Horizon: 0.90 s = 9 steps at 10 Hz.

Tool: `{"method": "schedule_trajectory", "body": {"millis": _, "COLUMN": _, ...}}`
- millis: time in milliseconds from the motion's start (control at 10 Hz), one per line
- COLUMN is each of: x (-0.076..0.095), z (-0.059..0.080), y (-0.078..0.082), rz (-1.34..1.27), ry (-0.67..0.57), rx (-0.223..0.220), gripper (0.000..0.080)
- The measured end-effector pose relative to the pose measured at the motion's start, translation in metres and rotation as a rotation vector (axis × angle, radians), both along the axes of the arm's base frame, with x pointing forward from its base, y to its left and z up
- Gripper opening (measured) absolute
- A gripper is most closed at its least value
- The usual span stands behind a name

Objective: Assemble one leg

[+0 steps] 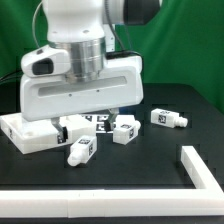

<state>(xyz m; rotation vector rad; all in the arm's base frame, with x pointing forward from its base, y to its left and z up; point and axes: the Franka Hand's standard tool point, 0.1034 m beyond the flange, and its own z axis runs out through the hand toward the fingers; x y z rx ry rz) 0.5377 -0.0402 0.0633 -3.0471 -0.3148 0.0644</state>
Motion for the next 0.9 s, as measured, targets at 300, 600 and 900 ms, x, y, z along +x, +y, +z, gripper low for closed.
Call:
{"method": "schedule_trajectory", "body": {"millis": 300, "x": -0.002, "z": -0.003, "y": 0.003, "rz": -0.016, "ry": 0.005, "rx": 0.003, "gripper": 0.0649}}
{"method": "schedule_trajectory", "body": {"millis": 600, "x": -0.025, "z": -0.032, "y": -0.008, "rz": -0.192, "ry": 0.065, "rx": -0.015, "gripper": 0.0649}}
{"method": "schedule_trajectory", "body": {"millis": 900, "x": -0.034, "z": -0.055, "y": -0.008, "rz": -0.207, "ry": 0.068, "rx": -0.017, "gripper": 0.0649}}
